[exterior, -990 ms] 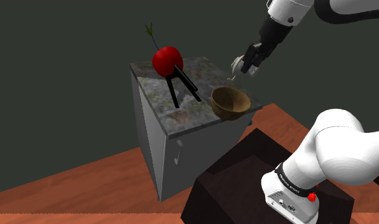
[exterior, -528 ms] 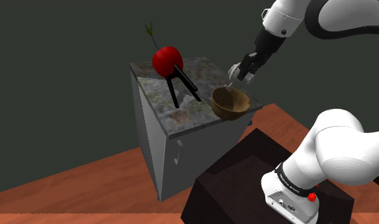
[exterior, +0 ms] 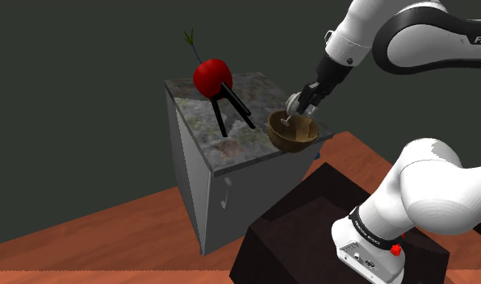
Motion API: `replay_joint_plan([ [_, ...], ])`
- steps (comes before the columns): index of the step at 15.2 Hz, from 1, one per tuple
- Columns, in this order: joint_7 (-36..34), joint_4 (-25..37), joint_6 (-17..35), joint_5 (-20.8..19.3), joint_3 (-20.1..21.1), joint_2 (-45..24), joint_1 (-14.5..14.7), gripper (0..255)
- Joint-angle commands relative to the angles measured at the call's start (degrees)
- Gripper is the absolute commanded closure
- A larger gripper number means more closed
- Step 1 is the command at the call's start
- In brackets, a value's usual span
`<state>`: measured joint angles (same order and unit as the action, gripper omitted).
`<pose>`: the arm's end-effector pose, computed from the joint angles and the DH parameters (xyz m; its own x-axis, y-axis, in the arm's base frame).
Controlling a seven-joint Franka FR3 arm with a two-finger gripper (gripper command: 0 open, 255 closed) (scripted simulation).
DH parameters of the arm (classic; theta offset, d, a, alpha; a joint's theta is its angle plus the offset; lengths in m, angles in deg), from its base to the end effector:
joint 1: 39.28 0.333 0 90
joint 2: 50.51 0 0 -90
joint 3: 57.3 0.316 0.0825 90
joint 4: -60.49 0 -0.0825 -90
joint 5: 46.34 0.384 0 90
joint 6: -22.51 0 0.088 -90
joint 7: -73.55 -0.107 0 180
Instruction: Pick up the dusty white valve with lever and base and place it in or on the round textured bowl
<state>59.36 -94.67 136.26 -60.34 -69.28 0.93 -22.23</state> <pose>0.3069 0.0101 0.4875 0.9838 -0.0123 0.1788 -0.0181 -0.9994 0.0309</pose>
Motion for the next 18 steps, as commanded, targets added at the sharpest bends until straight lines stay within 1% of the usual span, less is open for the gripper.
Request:
replay_joint_plan([
  [1,-0.13,-0.92,1.0,-0.16,-0.1,-0.04,-0.06,255],
  [8,-0.13,-0.91,1.01,-0.16,-0.1,-0.05,-0.06,255],
  [9,-0.13,-0.91,1.01,-0.16,-0.1,-0.05,-0.06,0],
  [14,-0.13,-0.91,1.0,-0.16,-0.1,-0.05,-0.06,0],
  [18,0.14,5.25,-7.01,1.34,1.53,1.76,0.51,0],
])
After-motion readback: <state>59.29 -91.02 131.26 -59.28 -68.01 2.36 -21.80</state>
